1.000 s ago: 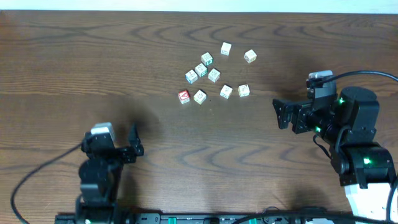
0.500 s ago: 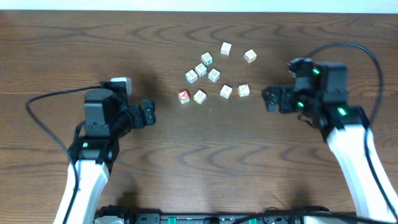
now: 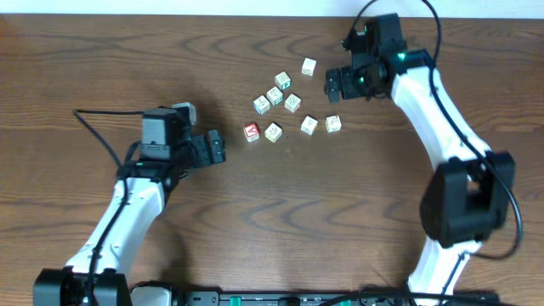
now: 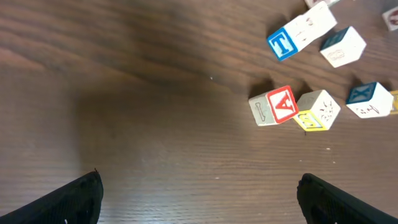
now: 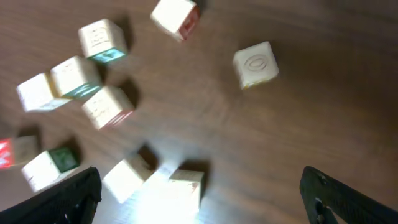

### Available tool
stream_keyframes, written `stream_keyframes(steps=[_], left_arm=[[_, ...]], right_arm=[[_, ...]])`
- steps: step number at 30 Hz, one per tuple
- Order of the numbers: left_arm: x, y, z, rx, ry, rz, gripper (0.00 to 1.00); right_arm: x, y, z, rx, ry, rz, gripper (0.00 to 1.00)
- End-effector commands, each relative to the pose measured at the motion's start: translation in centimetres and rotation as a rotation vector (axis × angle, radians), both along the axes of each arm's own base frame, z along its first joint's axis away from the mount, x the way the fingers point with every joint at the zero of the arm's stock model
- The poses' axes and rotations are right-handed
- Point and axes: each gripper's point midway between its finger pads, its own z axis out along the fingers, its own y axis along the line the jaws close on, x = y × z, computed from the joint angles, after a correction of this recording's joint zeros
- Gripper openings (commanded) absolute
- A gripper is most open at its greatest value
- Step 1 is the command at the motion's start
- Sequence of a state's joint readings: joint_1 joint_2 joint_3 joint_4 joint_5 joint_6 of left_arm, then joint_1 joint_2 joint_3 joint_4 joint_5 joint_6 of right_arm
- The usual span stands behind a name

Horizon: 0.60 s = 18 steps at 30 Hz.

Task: Lift 5 blocks
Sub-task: 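Move both grippers forward toward the block cluster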

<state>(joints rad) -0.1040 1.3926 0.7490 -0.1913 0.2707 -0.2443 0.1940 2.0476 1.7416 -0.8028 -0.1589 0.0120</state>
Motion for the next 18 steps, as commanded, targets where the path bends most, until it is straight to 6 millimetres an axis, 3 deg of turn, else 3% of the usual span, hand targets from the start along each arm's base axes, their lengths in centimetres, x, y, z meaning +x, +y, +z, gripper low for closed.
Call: stream_keyframes(steps=[1,7,18], left_arm=[[1.1,-0.5,1.0,0.007,-0.013,0.107,1.00],[0.8,-3.3,0.6,0.037,-0.006,0.129,1.00],[1.7,-4.3,-2.8,0.042,0.037,0.198,1.00]], right_arm=[[2.2,-2.2,-1.0,-0.095,-0.005,0.009,0.99],[3.7,-3.9,-4.3,-0.171,0.062,0.056,0.99],[5.1,-3.9,-9.4,-0.218,0.068,0.230,0.96]])
